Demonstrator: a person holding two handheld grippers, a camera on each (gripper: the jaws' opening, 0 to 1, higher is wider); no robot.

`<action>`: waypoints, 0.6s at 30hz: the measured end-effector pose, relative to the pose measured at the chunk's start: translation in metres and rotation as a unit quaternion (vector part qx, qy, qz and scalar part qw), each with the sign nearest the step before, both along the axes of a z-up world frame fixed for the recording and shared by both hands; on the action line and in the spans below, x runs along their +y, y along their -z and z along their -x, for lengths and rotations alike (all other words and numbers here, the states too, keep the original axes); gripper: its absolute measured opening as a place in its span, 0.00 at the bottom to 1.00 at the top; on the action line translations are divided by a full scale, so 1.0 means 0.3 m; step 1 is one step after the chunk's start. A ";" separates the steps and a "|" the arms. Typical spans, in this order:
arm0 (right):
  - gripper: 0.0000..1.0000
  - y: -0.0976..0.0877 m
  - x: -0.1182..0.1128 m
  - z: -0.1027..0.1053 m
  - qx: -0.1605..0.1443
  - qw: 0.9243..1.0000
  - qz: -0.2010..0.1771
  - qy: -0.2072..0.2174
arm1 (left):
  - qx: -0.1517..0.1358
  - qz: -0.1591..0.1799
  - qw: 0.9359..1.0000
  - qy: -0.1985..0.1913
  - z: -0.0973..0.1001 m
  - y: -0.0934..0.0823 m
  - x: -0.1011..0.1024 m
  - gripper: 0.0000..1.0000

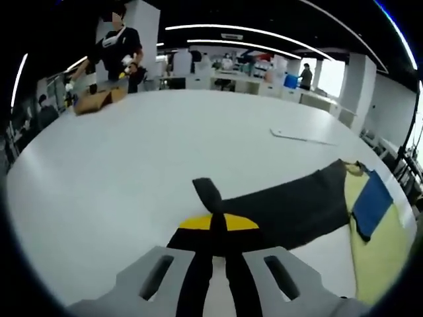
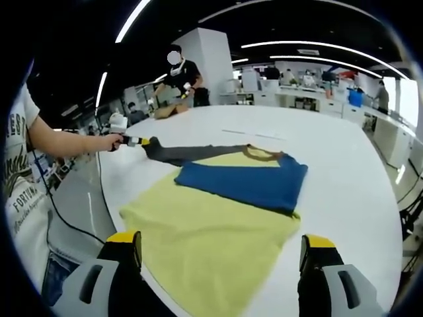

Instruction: Fold the garment on the visible template until the final outline fits inside the template.

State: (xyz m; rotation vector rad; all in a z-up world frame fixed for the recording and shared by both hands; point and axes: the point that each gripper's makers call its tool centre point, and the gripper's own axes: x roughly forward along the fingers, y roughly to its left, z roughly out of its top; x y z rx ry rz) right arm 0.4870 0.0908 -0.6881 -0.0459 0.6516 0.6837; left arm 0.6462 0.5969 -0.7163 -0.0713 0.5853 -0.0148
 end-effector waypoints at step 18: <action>0.99 -0.009 0.023 0.013 -0.012 1.000 -0.006 -0.019 | -0.018 0.030 0.996 0.083 -0.058 -0.072 -0.216 0.02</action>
